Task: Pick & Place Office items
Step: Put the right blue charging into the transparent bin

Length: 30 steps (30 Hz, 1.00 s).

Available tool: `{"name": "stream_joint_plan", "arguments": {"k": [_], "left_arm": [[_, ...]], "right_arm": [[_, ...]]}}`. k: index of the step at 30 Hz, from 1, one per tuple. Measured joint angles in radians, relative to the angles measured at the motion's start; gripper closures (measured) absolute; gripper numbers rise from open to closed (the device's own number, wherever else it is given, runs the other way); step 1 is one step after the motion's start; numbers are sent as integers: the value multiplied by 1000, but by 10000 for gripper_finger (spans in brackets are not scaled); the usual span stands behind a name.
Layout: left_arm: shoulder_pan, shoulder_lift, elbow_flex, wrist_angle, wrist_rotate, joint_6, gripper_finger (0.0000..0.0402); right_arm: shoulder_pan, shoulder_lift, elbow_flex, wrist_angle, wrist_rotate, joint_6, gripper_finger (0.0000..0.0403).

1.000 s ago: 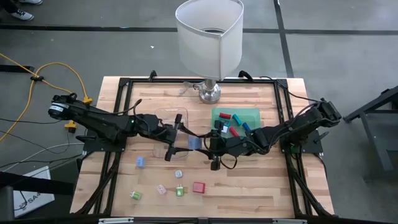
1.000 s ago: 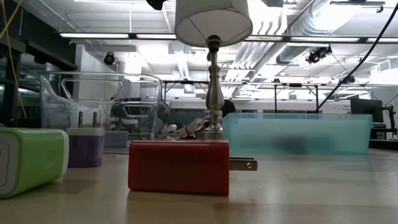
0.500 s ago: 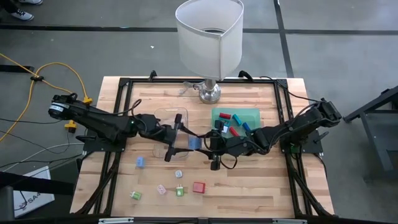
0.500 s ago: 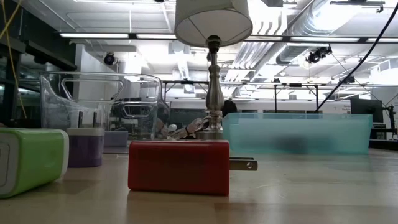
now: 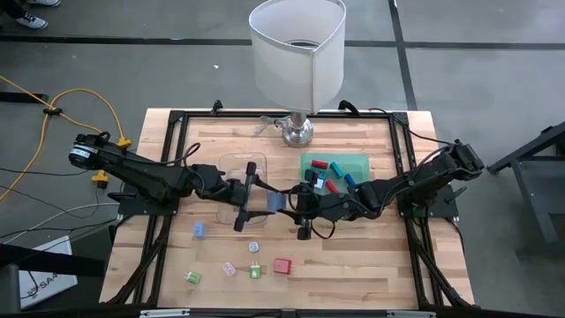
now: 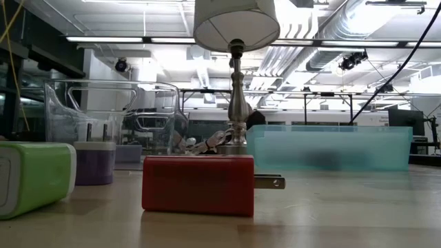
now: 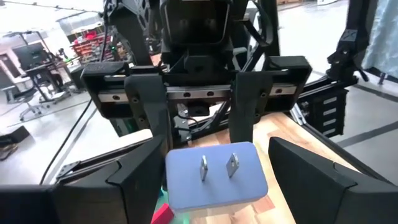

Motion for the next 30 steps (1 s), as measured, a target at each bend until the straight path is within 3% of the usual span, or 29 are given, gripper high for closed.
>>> {"name": "stream_joint_plan", "arguments": {"k": [21, 30], "left_arm": [[0, 0, 0, -3, -39, -27, 129], [0, 1, -1, -3, -41, -29, 185]], "right_arm": [[0, -2, 0, 36, 0, -23, 211], [0, -2, 0, 36, 3, -22, 210]]}}
